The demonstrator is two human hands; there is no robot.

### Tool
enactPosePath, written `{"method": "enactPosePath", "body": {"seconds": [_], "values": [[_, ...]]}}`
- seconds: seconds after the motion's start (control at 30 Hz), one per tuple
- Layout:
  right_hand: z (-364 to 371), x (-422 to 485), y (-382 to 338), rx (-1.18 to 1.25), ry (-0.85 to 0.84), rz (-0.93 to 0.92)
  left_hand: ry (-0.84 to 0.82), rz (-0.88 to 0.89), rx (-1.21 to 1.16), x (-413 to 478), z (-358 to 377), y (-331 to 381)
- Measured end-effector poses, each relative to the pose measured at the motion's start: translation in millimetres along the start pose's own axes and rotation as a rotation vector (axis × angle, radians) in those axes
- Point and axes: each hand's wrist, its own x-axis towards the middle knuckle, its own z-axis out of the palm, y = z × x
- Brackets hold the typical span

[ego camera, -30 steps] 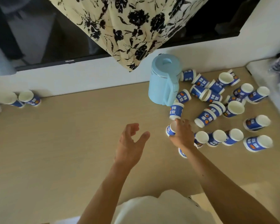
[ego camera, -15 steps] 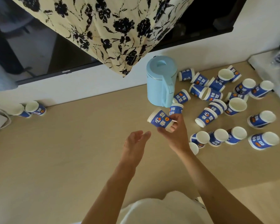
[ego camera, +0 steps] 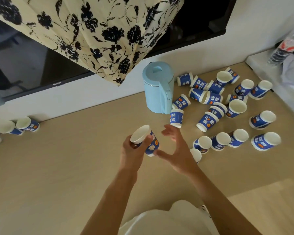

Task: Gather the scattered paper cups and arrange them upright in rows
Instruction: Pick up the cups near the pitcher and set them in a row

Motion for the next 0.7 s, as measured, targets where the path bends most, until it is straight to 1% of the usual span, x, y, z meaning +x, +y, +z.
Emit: {"method": "enactPosePath", "body": {"seconds": [0.03,0.07,0.1,0.13,0.17,0.2,0.23,0.3,0.37,0.6,0.7], "values": [[-8,3,3,-0.08,0.012,0.03,0.024,0.002,0.012,2,-1,-2],[-17,6,6,-0.234,0.023,0.05,0.038,0.005,0.019,3,-3,-5],[-24,10,10,-0.487,0.012,0.061,0.042,0.011,0.026,4,-4,-6],[-30,13,13,-0.762,-0.026,0.083,0.04,0.018,0.035,4,-6,-8],[-34,15,17,-0.981,-0.081,0.131,0.037,0.023,0.044,3,-7,-10],[-38,17,21,-1.116,-0.132,0.197,0.036,0.03,0.05,4,-8,-12],[-41,19,26,-1.185,-0.175,0.262,0.038,0.039,0.055,4,-8,-13],[-44,21,38,-1.243,-0.232,0.351,0.048,0.061,0.06,4,-9,-15],[-43,22,48,-1.282,-0.267,0.39,0.054,0.077,0.065,5,-10,-17],[-36,15,72,-1.417,-0.327,0.402,0.053,0.083,0.07,2,-19,-25],[-32,16,70,-1.36,-0.296,0.417,0.051,0.065,0.035,0,-25,-26]]}}
